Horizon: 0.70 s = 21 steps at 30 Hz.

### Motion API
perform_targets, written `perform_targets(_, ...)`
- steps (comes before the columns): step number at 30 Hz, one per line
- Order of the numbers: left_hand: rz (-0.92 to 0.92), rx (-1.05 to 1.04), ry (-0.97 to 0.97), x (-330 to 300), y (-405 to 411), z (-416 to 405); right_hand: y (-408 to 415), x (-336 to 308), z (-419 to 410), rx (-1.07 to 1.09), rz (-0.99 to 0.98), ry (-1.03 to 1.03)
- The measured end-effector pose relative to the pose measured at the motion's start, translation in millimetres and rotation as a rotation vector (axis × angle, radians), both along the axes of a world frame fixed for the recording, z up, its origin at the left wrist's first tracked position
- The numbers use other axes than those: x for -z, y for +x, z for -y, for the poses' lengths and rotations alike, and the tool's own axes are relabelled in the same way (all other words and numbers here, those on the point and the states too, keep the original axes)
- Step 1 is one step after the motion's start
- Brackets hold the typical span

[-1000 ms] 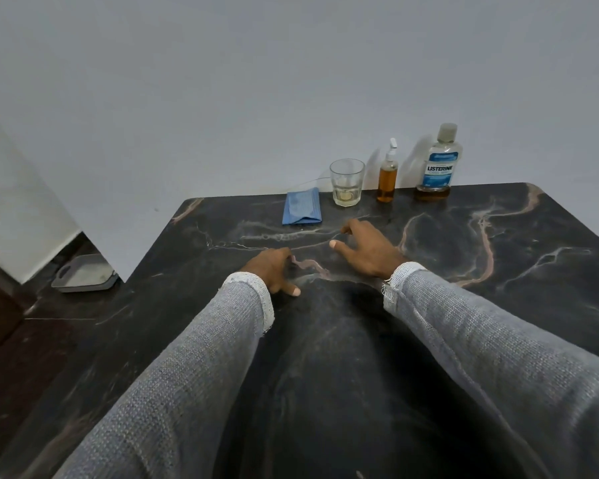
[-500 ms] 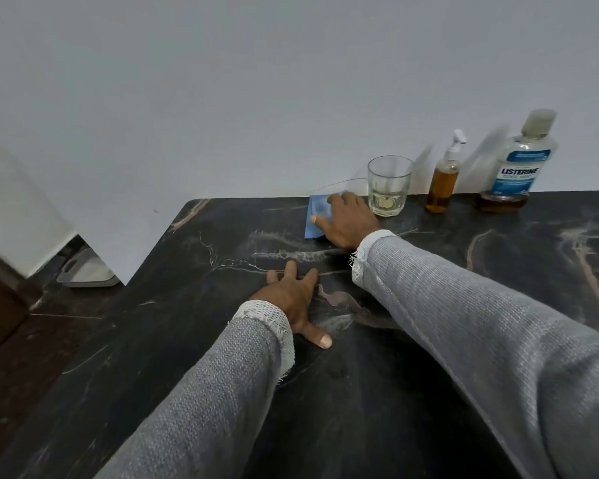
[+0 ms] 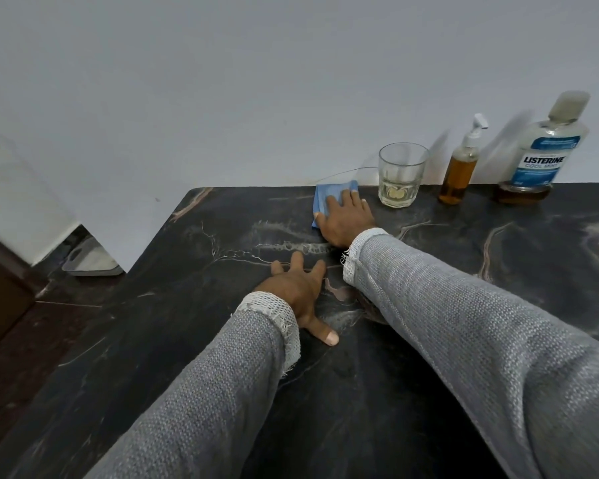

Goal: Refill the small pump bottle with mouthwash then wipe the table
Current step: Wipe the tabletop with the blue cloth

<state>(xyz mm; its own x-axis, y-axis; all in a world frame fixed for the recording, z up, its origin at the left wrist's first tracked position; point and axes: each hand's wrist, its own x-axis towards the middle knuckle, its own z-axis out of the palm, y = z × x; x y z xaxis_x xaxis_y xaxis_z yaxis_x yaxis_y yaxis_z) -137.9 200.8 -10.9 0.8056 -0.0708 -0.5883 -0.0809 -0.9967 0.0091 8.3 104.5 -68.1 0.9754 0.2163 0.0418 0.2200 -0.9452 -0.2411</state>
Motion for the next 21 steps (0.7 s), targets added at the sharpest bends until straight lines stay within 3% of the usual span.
perform_targets(6,-0.006,-0.007,0.009,3.4,4.3,-0.8,1.2,-7.5,5.7,-0.062,0.022,-0.064)
perform_targets(14,0.029,-0.011,0.037,-0.8,0.5,1.1,-51.2,-21.8,46.9,-0.238,-0.111,0.022)
perform_targets(17,0.07,-0.032,-0.034,-2.6,-8.4,0.6,-96.4,-25.4,69.3,-0.268,-0.134,0.046)
perform_targets(21,0.192,-0.111,-0.269,4.6,-32.7,-5.7,-172.4,-26.5,104.1,-0.27,-0.124,0.071)
